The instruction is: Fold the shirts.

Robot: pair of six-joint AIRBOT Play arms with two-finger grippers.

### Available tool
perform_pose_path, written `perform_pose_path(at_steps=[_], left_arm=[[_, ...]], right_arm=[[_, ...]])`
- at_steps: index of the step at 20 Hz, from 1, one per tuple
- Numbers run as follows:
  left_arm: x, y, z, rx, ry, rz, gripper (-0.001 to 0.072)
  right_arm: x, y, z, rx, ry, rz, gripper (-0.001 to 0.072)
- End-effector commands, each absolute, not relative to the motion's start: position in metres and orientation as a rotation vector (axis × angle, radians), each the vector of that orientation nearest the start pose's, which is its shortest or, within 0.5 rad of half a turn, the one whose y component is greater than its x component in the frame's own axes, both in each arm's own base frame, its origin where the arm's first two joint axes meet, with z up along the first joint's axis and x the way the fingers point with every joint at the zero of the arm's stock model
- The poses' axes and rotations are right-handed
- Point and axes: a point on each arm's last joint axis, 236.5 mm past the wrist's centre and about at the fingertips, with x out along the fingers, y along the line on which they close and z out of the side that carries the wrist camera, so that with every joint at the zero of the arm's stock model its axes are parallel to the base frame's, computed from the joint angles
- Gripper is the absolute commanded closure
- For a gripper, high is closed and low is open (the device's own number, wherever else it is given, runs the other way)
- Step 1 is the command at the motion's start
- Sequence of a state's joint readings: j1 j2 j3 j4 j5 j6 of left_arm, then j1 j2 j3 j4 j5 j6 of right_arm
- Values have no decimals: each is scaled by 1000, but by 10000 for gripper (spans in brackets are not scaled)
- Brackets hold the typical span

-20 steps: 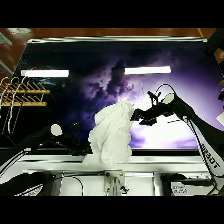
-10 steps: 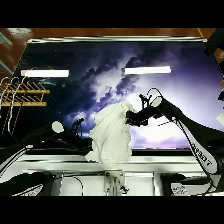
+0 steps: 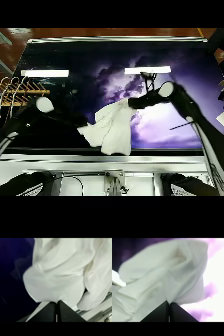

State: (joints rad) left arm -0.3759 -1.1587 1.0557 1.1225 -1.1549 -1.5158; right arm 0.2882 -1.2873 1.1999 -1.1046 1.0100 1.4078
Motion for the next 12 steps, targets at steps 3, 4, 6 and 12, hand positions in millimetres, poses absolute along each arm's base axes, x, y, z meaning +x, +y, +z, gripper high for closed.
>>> perform_pose_path(at_steps=[3,4,6,12], left_arm=[[340,-180,356,-94,477,-563,676],[323,-171,413,-91,330,-562,676],[288,-150,485,-76,135,-536,676],[256,-52,476,-16,200,-183,676]], right_arm=[[364,175,373,41,225,554,638],[344,165,420,65,93,544,638],[300,148,482,93,-67,533,638],[266,66,460,-14,71,236,637]])
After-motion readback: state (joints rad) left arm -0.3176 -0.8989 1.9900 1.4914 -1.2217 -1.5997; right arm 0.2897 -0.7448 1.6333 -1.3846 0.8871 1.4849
